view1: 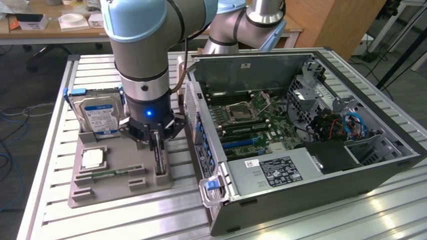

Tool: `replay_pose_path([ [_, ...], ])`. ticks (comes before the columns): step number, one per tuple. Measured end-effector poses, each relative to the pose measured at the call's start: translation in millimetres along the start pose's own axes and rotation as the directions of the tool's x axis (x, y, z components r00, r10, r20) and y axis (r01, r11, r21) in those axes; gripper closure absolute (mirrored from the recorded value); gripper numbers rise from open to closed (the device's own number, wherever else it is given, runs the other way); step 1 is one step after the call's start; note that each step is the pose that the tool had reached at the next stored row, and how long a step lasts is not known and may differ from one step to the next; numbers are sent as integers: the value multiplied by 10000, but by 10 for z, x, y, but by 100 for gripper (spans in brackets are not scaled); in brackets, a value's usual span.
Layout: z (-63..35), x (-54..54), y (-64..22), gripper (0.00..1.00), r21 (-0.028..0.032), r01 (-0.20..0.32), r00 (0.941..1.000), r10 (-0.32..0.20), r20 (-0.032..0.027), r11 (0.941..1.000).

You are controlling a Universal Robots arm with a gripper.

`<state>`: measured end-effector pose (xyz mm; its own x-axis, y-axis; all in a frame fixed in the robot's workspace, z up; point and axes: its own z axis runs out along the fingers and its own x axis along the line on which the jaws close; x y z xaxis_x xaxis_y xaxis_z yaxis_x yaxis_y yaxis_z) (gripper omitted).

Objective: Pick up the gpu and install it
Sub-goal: 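Pick up the gpu and move the gpu toward the slot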

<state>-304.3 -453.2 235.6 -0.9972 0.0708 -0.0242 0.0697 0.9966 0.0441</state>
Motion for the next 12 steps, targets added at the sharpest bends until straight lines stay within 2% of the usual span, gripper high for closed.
replay_pose_path([
  [4,0,0,0,74,0,1,10000,-1,0,10000],
  [12,0,0,0,74,0,1,10000,-1,0,10000],
])
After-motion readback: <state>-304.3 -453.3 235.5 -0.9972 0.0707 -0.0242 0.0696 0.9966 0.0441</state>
